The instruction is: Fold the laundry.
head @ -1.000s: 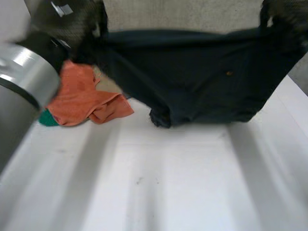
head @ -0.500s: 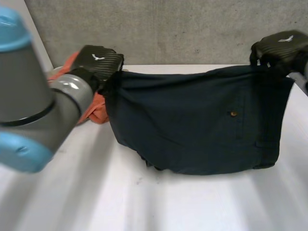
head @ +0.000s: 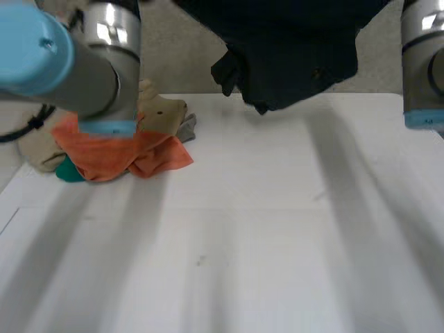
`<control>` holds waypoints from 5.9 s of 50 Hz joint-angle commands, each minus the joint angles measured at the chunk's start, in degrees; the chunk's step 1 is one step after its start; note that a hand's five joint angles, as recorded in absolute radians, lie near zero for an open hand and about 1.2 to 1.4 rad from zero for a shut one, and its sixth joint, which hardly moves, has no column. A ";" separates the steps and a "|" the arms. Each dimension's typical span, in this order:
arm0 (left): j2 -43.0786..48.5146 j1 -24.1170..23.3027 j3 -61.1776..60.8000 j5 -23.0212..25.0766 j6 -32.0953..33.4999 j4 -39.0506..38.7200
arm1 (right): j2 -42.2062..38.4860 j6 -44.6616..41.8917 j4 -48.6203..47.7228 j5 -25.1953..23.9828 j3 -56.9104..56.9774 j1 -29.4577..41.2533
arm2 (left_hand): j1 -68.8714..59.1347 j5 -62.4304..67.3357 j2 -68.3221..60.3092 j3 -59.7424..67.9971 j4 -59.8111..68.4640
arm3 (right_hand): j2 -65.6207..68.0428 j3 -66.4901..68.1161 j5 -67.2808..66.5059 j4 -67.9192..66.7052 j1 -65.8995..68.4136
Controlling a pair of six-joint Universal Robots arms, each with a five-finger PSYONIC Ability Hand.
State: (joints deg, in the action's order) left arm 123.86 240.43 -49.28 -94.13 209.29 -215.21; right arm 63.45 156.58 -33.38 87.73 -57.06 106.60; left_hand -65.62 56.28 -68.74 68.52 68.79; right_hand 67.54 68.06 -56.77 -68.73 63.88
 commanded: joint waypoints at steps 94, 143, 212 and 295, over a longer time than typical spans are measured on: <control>21.97 5.58 -3.62 10.76 0.41 28.26 | 16.44 -18.77 36.90 -5.03 -48.76 -0.79 | -14.38 13.72 -11.26 11.48 11.21 | 12.46 11.94 -13.23 -11.27 16.12; -21.56 -9.89 -53.46 4.57 -20.85 45.41 | 12.57 -6.56 33.73 -4.77 -46.91 -0.08 | 41.62 -42.28 44.74 -44.52 -44.79 | 12.46 11.94 -13.23 -11.27 16.12; 24.77 -5.41 1.65 0.79 9.38 13.32 | -17.14 -14.48 11.14 3.23 -13.68 1.50 | 55.23 -55.89 58.36 -58.14 -58.41 | -57.54 -58.06 56.77 58.73 -53.88; 12.27 -16.57 -5.48 4.92 -14.35 24.83 | 3.00 19.02 36.89 -17.42 -26.17 -4.83 | 52.04 -52.70 55.17 -54.95 -55.22 | -57.54 -58.06 56.77 58.73 -53.88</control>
State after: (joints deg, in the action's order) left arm 127.16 226.76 -62.21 -90.44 195.35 -195.92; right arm 72.59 179.22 -2.95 70.24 -86.61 103.07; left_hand -11.87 2.73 -12.08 12.84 12.00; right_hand 11.88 11.79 -2.93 -12.03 12.79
